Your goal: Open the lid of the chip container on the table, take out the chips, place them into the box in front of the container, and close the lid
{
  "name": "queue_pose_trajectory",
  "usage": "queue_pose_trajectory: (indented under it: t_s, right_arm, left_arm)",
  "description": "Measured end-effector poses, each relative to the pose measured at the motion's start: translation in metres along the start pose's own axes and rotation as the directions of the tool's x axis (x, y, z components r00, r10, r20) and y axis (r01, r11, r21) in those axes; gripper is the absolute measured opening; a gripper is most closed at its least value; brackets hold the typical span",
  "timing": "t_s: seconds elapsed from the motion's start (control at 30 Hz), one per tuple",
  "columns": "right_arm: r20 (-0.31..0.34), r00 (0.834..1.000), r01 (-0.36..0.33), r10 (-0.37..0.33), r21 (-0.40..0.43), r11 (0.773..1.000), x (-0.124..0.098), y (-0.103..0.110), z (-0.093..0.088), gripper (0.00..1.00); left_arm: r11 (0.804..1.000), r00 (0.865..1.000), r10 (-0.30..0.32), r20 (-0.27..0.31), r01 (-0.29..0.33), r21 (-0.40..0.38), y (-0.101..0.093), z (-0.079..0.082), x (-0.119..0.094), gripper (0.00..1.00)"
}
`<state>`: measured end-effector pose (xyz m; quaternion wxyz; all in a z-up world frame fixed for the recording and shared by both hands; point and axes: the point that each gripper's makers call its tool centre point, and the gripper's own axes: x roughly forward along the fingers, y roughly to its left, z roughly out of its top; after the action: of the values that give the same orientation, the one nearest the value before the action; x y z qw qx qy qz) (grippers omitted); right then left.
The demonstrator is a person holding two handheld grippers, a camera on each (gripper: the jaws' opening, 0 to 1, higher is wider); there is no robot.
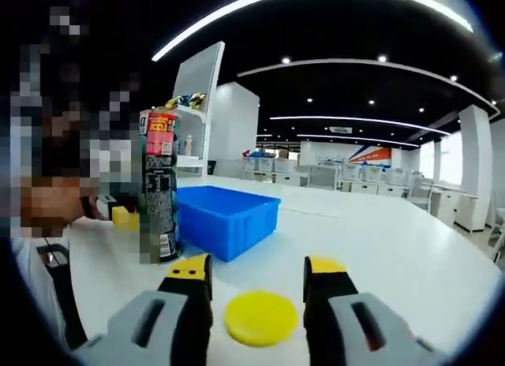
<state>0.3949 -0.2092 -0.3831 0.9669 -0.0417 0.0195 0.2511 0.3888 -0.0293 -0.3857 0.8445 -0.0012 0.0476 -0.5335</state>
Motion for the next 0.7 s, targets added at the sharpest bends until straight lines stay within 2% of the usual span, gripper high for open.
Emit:
queue_pose_trajectory:
  t_s: [0.1, 0.3, 0.53, 0.7]
  right_arm:
    - [0.016, 1.0, -0.002, 0.002, 0.009, 1.0, 0.0, 0.002, 0.004, 0.41]
    - [0.008, 1.0, -0.02, 0.02, -0.012, 1.0, 0.0, 0.007, 0.004, 0.4]
    - [0.004, 1.0, -0.028, 0.029, -0.01, 1.0, -0.001, 0.009, 0.001, 0.4]
    - [-0.006, 0.999, -0.039, 0.039, -0.011, 0.999, -0.001, 0.013, -0.003, 0.4]
  left_arm:
    - [0.999, 1.0, -0.015, 0.016, 0.014, 0.037, -0.003, 0.007, 0.001, 0.65]
    - [0.999, 0.998, -0.038, 0.051, 0.037, 0.02, -0.007, 0.017, 0.001, 0.66]
    - [0.996, 0.992, -0.071, 0.105, 0.066, 0.053, -0.007, 0.036, 0.002, 0.67]
    - [0.992, 0.994, -0.087, 0.064, 0.081, 0.093, -0.006, 0.039, 0.009, 0.67]
